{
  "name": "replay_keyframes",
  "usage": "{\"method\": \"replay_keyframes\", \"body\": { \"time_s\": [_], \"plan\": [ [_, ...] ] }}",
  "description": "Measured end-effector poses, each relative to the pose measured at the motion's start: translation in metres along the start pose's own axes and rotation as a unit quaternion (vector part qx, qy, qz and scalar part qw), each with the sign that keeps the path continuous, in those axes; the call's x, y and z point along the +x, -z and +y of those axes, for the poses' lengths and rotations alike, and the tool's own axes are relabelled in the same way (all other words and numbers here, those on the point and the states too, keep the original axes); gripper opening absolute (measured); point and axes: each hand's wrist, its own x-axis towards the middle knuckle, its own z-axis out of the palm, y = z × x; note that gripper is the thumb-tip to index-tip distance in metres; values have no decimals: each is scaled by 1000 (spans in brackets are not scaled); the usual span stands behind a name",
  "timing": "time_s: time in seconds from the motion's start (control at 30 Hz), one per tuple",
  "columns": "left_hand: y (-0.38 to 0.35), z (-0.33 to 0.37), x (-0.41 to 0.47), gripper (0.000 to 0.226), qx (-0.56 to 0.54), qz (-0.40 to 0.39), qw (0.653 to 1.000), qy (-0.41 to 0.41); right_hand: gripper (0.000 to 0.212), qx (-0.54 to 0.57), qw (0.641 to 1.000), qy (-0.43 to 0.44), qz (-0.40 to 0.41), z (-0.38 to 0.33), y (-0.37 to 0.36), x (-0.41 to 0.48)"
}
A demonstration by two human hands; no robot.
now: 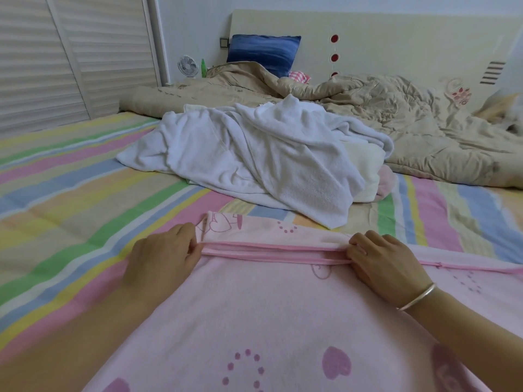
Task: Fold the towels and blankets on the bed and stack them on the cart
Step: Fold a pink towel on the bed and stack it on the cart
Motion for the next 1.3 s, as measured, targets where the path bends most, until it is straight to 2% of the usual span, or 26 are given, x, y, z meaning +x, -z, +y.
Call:
{"method": "replay_keyframes", "body": {
  "time_s": [0.13, 0.3, 0.5, 0.6, 0.73, 0.87, 0.9, 1.03, 1.17, 1.23, 1.3],
  "plan": [
    [1, 16, 1, 37, 74, -39, 996, -12, 9, -27, 999, -15, 16, 3, 7, -10],
    [1, 17, 1, 45, 112, -52, 992, -29, 19, -39, 998, -2, 54, 2, 12, -19],
    [-1, 18, -5, 54, 128, -67, 983, -114, 22, -84, 995, -49, -10, -1, -1, -25],
    [-1, 17, -8, 50, 127, -85, 976, -153, 14, -98, 988, -115, -24, -2, -2, -34],
    [-2, 17, -12, 32, 100, -117, 975, -161, 22, -133, 961, -231, -71, -11, -15, -54],
    [0, 20, -11, 40, 109, -126, 974, -153, 46, -122, 949, -281, -69, -10, -18, -60],
    [-1, 22, -9, 44, 122, -122, 973, -153, 45, -116, 949, -284, -67, -9, -19, -59],
    [-3, 36, 2, 49, 159, -70, 965, -195, 14, -105, 969, -221, -37, -8, -8, -52],
    [7, 37, 5, 43, 159, -30, 967, -198, 19, -102, 982, -158, 5, 1, 8, -49],
    [15, 31, 1, 39, 167, -28, 967, -191, 12, -85, 986, -140, 14, 4, 18, -52],
    [24, 22, -6, 46, 190, -35, 965, -179, 7, -36, 990, -136, 32, -1, 34, -58]
  ]
}}
